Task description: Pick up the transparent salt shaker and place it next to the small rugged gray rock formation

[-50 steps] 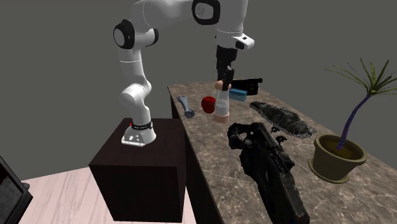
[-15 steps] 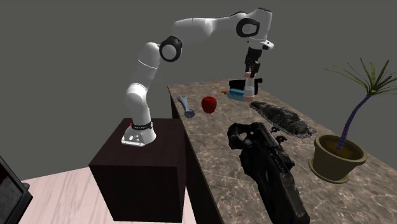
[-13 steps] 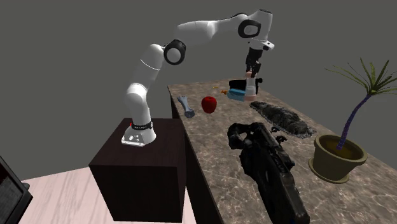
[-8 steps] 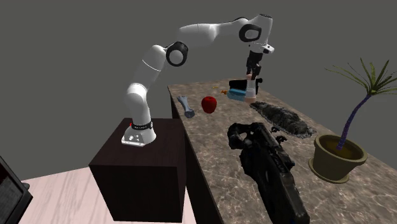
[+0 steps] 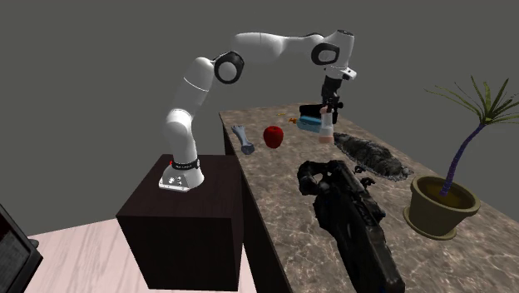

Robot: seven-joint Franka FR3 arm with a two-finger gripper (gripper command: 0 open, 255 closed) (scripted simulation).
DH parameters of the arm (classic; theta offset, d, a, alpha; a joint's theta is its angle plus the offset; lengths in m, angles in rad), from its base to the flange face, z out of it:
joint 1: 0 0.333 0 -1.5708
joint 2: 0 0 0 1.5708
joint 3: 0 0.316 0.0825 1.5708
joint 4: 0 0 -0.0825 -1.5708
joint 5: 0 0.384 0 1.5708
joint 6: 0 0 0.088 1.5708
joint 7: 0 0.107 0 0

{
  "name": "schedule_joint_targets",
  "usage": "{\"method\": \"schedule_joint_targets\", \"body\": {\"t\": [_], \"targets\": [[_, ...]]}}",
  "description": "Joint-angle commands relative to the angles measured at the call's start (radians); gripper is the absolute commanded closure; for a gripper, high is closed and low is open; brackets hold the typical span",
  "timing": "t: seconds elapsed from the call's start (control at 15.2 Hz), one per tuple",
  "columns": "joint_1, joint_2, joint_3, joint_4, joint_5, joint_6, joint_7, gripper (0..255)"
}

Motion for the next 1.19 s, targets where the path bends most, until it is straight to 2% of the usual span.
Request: {"method": "schedule_joint_targets", "body": {"t": [0.0,1.12], "targets": [[0.003,-0.009,-0.001,-0.043,0.0,0.034,-0.006,255],[0.014,-0.007,0.002,-0.268,0.01,0.258,-0.045,255]]}}
